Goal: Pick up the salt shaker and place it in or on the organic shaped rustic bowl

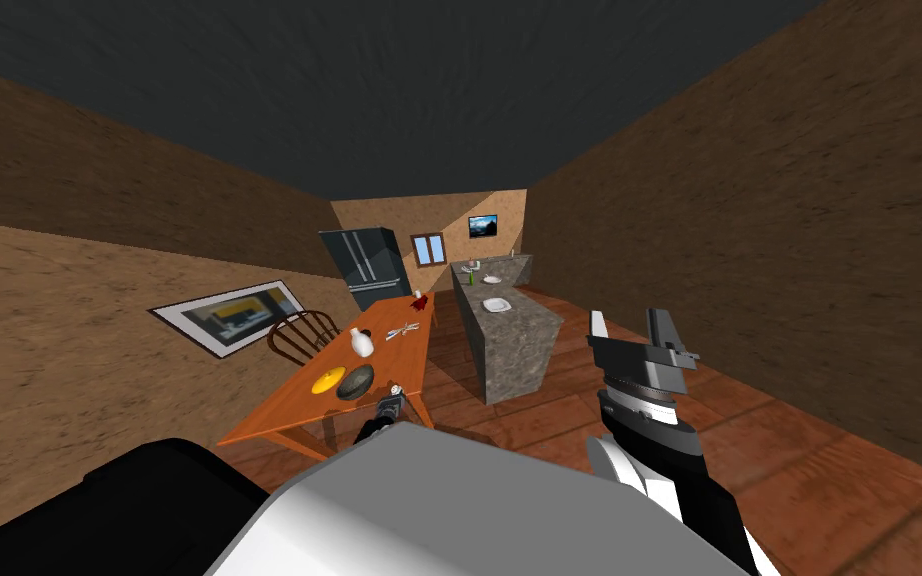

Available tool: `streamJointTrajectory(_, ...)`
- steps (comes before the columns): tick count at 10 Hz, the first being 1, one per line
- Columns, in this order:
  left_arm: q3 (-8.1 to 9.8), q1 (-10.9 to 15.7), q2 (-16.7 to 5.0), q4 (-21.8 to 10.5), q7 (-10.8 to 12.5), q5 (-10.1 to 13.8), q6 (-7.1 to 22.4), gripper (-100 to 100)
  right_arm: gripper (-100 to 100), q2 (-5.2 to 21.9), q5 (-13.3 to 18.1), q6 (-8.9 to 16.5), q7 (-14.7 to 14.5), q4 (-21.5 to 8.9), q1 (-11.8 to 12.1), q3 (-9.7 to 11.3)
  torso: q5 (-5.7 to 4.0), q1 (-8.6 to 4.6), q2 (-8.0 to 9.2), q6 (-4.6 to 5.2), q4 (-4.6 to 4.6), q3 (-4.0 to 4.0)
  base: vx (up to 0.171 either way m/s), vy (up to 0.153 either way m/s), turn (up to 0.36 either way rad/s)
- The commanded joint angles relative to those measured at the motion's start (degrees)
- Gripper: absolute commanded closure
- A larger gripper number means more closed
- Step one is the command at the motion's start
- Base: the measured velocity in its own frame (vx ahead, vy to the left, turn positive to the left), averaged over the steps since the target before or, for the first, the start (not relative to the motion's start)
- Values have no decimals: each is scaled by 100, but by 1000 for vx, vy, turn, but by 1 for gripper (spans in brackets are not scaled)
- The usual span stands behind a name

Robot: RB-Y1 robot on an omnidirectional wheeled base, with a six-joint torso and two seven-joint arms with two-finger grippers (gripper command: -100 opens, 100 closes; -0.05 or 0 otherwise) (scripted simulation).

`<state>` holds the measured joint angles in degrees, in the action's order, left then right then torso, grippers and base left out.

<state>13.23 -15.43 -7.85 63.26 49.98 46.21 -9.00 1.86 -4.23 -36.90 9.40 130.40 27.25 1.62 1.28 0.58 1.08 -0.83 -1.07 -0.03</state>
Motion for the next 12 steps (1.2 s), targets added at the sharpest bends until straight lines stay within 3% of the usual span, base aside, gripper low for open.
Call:
streamJointTrajectory(1, -79, -31, 17, -173, 107, 26, -223, 100, 0, 0, 0, 0, 0, 0, 0, 0, 0, 0, 0, 0, 0, 0, -207, -68, 3)
streamJointTrajectory(7, -348, 99, 141, -701, 398, 22, -1142, 100, 0, 1, 0, 0, 0, 0, 1, -1, 1, 30, -21, 3, -2, -11, -169, -22, -4)
streamJointTrajectory(12, -554, 371, 126, -1030, 574, -72, -1757, 100, 0, 2, 0, 0, 0, 0, 2, -2, 1, 62, -58, 12, -6, -30, -96, 59, -14)
